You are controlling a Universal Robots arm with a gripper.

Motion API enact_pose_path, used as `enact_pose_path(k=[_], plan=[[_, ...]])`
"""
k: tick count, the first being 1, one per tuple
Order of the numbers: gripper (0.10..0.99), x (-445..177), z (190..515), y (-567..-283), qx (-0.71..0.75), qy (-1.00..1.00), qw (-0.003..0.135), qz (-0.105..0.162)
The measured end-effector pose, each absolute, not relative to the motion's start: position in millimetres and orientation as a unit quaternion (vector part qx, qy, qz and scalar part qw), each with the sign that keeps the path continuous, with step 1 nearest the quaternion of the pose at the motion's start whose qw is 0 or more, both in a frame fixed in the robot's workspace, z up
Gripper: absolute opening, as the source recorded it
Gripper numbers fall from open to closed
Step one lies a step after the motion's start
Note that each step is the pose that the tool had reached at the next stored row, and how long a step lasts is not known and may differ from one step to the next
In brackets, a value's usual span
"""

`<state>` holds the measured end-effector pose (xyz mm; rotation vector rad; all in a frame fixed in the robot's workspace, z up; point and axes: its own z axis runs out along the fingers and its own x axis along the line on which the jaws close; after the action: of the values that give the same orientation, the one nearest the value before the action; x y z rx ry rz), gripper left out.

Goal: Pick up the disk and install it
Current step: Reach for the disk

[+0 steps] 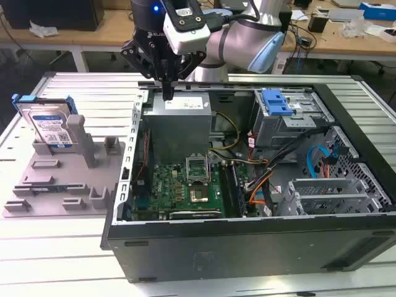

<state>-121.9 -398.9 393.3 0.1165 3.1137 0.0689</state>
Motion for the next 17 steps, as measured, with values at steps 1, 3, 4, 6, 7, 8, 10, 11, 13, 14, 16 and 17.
enact_pose_path(k=[1,3,4,6,7,8,10,11,13,14,16,17], plan=[[0.106,-121.9,393.3,-398.8,0.037,0.999,0.013,0.022],[0.106,-121.9,393.3,-398.9,0.037,0.999,0.012,0.022],[0.106,-121.9,393.3,-398.8,0.037,0.999,0.012,0.022],[0.106,-121.9,393.3,-398.9,0.037,0.999,0.012,0.022],[0.106,-121.9,393.3,-398.9,0.037,0.999,0.012,0.022],[0.106,-121.9,393.3,-398.9,0.037,0.999,0.012,0.022],[0.106,-121.9,393.3,-398.8,0.037,0.999,0.012,0.022],[0.106,-122.4,393.3,-398.7,0.037,0.999,0.012,0.022],[0.106,-124.9,393.2,-397.0,0.037,0.999,0.012,0.022],[0.106,-126.7,393.3,-396.0,0.037,0.999,0.012,0.022],[0.106,-131.9,393.3,-393.6,0.037,0.999,0.013,0.022],[0.106,-143.8,393.3,-387.7,0.038,0.999,0.012,0.022]])
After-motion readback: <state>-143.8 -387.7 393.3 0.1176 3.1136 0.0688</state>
